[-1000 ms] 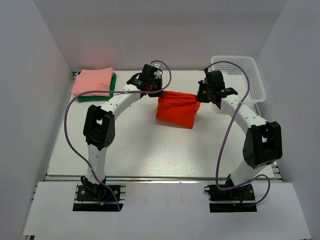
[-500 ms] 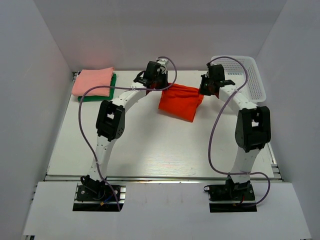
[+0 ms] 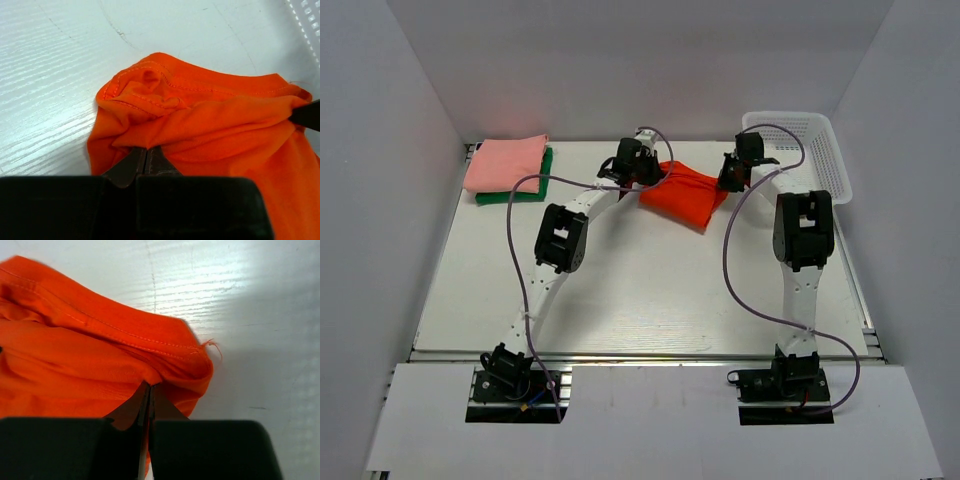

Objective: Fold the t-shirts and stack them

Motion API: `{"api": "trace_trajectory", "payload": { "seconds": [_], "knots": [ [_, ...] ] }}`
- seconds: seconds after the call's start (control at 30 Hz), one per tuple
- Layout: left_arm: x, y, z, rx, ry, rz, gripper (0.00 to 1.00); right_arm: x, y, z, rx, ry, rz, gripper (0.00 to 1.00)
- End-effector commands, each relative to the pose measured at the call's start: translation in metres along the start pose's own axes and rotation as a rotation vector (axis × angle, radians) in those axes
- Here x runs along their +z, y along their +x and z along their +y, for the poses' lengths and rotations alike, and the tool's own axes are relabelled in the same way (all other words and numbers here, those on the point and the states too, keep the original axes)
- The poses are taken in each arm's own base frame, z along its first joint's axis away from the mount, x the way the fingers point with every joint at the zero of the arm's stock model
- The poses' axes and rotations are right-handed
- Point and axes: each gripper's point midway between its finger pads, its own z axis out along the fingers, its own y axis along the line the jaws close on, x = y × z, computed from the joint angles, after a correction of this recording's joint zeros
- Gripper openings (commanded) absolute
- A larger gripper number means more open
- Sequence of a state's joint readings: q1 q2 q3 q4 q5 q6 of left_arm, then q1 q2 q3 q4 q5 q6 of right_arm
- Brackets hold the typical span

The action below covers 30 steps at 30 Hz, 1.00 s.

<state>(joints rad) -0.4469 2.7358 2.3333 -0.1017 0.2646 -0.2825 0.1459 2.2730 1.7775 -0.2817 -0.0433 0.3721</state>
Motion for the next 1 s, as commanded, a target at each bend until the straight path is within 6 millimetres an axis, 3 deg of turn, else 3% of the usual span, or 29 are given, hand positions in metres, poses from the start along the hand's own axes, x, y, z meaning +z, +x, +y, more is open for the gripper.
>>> {"api": "trace_trajectory", "payload": {
  "seconds": [0.0,0.1,0.17,0.2,0.23,0.27,0.3,0.33,0.4,0.43,0.47,0.5,0.53,0.57,0.6,0.63,0.67,0.7,0.73,0.8,0.87,0.97],
  "knots": [
    [-0.007,-0.043,-0.007,-0.007,0.027,-0.096,0.08,0.007,-0.017,0.003,0.029,-0.023,-0.028,0.0],
    [-0.009,-0.025,-0.008,-0.029,0.038,-0.045,0.08,0.014,-0.005,0.001,0.028,-0.015,0.035,0.0],
    [-0.015,0.005,-0.006,-0.051,0.044,0.032,0.03,0.017,0.009,0.004,0.036,-0.038,0.074,0.0],
    [-0.026,-0.003,-0.014,-0.059,0.059,0.033,0.03,0.015,0.017,0.014,0.04,-0.085,0.101,0.0],
    [-0.031,0.021,-0.012,-0.076,0.058,0.086,0.0,0.012,0.035,0.013,0.043,-0.091,0.133,0.0],
    [-0.038,0.027,-0.012,-0.083,0.051,0.108,0.0,0.011,0.042,0.015,0.051,-0.1,0.14,0.0],
    [-0.052,0.016,-0.02,-0.093,0.052,0.106,0.0,0.01,0.06,0.018,0.053,-0.118,0.175,0.0],
    [-0.061,0.041,-0.015,-0.114,0.033,0.165,0.0,-0.001,0.068,0.019,0.053,-0.122,0.182,0.0],
    [-0.081,0.053,-0.02,-0.128,0.032,0.206,0.0,-0.013,0.086,0.023,0.037,-0.136,0.201,0.0],
    [-0.102,0.066,-0.03,-0.133,0.031,0.244,0.0,-0.022,0.098,0.028,0.018,-0.156,0.202,0.0],
    [-0.113,0.072,-0.038,-0.126,0.031,0.252,0.0,-0.027,0.125,0.027,0.012,-0.154,0.25,0.0],
    [-0.125,0.075,-0.041,-0.127,0.029,0.256,0.0,-0.04,0.124,0.036,0.005,-0.177,0.232,0.0],
    [-0.144,0.113,-0.042,-0.158,0.012,0.335,0.0,-0.048,0.137,0.049,-0.018,-0.21,0.251,0.0],
    [-0.163,0.096,-0.06,-0.151,0.046,0.3,0.0,-0.067,0.149,0.052,-0.038,-0.23,0.238,0.0],
    [-0.175,0.096,-0.063,-0.148,0.049,0.293,0.0,-0.073,0.154,0.052,-0.049,-0.228,0.237,0.0],
    [-0.193,0.121,-0.059,-0.191,0.016,0.333,0.0,-0.079,0.163,0.058,-0.081,-0.214,0.235,0.0],
    [-0.204,0.121,-0.065,-0.191,0.013,0.328,0.0,-0.098,0.173,0.055,-0.088,-0.214,0.229,0.0],
    [-0.224,0.114,-0.07,-0.183,0.011,0.301,0.0,-0.103,0.175,0.056,-0.096,-0.217,0.223,0.0],
    [-0.232,0.106,-0.069,-0.182,-0.011,0.272,0.0,-0.109,0.186,0.055,-0.101,-0.214,0.238,0.0],
    [-0.247,0.098,-0.074,-0.169,-0.033,0.252,0.0,-0.129,0.178,0.06,-0.114,-0.232,0.195,0.0],
    [-0.261,0.077,-0.084,-0.141,-0.03,0.204,0.0,-0.14,0.176,0.063,-0.124,-0.235,0.169,0.0],
    [-0.271,0.063,-0.083,-0.112,-0.055,0.176,0.0,-0.161,0.168,0.073,-0.133,-0.272,0.122,0.0]
  ]
}}
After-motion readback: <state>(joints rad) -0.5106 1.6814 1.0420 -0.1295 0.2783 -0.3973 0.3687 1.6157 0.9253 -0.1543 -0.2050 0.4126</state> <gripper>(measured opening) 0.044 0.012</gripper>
